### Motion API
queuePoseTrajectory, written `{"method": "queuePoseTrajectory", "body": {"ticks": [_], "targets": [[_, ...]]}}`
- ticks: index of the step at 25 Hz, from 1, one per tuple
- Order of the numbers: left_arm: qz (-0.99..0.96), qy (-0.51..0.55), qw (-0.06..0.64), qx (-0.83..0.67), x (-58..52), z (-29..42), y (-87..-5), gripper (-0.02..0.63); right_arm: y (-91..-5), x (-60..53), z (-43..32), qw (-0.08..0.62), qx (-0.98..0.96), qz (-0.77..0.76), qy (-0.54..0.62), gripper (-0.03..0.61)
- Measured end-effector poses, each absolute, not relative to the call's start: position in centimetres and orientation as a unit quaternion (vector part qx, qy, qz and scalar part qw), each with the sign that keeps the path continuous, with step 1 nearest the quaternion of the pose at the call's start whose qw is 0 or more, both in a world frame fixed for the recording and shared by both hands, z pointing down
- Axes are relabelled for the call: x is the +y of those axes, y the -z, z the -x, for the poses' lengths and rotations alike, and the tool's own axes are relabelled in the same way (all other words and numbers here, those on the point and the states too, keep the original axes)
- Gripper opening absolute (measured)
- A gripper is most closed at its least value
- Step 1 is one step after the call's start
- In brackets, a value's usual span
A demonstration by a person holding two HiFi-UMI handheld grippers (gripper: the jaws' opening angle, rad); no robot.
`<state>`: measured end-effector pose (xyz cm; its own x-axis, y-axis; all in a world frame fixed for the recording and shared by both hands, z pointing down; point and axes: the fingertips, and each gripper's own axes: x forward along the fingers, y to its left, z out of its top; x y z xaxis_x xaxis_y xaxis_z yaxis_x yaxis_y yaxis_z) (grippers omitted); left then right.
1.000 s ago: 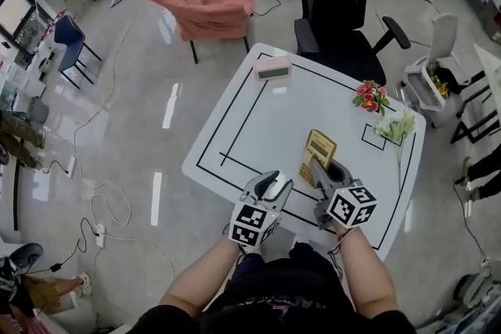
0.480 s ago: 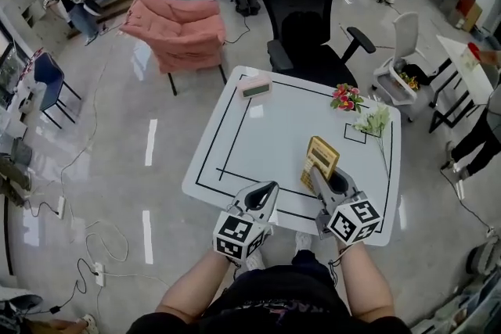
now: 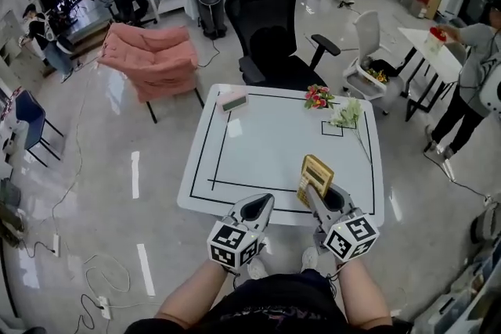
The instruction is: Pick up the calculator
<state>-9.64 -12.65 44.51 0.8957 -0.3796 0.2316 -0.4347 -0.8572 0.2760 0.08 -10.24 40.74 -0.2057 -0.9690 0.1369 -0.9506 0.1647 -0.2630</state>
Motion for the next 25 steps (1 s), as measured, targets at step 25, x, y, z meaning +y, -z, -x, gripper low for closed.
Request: {"method": "queuePoseTrajectory", "body": {"ticks": [25], "targets": [[-0.934,-0.097,0.186,-0.289,3.6,2.6,-46.4,0.002,-42.9,3.3,-5.6,0.021,0.817,0.554,0.157,0.083]]}}
